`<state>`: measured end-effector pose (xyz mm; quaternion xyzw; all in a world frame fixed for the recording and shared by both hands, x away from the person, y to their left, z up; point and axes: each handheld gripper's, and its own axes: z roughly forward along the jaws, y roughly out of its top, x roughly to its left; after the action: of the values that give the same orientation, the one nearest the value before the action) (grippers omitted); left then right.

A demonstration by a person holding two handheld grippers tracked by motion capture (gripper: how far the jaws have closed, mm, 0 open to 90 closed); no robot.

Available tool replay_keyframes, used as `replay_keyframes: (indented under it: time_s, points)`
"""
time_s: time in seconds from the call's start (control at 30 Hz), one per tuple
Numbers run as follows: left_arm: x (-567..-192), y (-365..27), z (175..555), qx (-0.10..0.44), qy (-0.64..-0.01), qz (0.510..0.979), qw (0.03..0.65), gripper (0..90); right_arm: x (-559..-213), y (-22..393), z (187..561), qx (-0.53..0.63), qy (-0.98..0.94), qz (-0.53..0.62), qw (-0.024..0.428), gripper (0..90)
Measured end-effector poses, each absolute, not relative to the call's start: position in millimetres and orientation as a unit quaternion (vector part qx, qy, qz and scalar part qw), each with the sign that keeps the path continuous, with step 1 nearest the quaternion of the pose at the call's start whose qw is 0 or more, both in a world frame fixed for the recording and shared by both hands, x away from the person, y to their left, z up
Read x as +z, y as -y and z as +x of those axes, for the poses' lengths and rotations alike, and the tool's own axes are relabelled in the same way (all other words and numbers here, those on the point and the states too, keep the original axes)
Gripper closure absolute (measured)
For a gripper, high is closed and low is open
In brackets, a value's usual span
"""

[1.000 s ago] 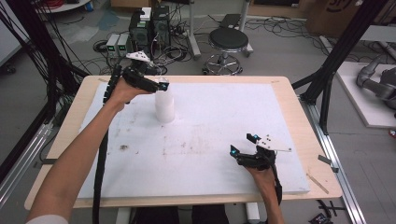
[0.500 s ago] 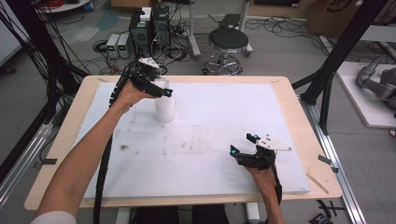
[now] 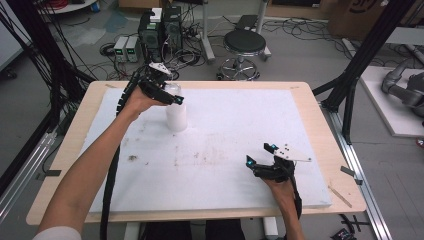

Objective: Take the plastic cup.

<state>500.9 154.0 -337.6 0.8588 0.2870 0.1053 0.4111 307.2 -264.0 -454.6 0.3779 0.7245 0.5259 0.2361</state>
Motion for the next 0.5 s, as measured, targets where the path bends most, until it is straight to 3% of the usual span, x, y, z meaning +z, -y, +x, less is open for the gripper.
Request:
replay_keyframes:
  time_s: [0.5]
  points:
    - [-335.7,-150.8,499.7,0.103,-0.291,0.864,0.398,33.1,-454.7,264.0,307.6,0.525,-0.724,0.378,0.237,14.7]
